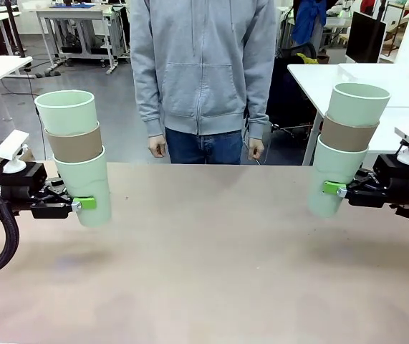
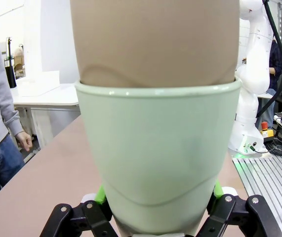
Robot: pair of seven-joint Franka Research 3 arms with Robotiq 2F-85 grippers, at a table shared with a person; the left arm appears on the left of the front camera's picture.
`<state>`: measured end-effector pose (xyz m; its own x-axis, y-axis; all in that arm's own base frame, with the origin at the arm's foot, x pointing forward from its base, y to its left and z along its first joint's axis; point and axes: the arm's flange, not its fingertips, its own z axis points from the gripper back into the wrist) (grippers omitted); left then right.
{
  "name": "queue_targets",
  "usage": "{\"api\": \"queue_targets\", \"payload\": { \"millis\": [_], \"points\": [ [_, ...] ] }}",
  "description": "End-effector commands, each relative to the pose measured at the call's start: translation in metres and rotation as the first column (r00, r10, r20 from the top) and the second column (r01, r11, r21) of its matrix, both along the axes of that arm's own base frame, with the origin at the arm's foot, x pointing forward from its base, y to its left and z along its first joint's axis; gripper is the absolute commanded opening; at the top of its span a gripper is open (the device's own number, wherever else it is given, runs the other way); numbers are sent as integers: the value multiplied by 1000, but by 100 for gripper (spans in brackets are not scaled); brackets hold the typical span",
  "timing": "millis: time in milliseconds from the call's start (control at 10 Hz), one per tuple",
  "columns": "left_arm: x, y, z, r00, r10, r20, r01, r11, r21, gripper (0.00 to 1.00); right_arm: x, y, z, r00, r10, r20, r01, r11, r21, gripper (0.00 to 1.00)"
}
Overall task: Stack the cups and store them in the basket.
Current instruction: Place the stack of Reusable plastic cups into the Pantry Basket.
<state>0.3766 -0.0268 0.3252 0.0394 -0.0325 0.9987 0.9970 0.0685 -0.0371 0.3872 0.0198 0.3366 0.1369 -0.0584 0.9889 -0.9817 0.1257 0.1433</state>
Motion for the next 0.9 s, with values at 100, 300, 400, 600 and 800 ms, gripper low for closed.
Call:
{"api": "queue_targets", "payload": {
  "millis": [100, 300, 400, 600, 800],
  "points": [
    [0, 1, 4, 1000, 0, 14, 0, 1000, -6, 84, 0, 0, 4, 1000, 1, 10, -1, 1000, 0, 85],
    [0, 1, 4, 1000, 0, 14, 0, 1000, -6, 84, 0, 0, 4, 1000, 1, 10, -1, 1000, 0, 85],
    [0, 1, 4, 1000, 0, 14, 0, 1000, -6, 84, 0, 0, 4, 1000, 1, 10, -1, 1000, 0, 85],
    [0, 1, 4, 1000, 0, 14, 0, 1000, -6, 84, 0, 0, 4, 1000, 1, 10, -1, 1000, 0, 85],
    [0, 1, 4, 1000, 0, 14, 0, 1000, -6, 84, 0, 0, 4, 1000, 1, 10, -1, 1000, 0, 85]
  ]
}}
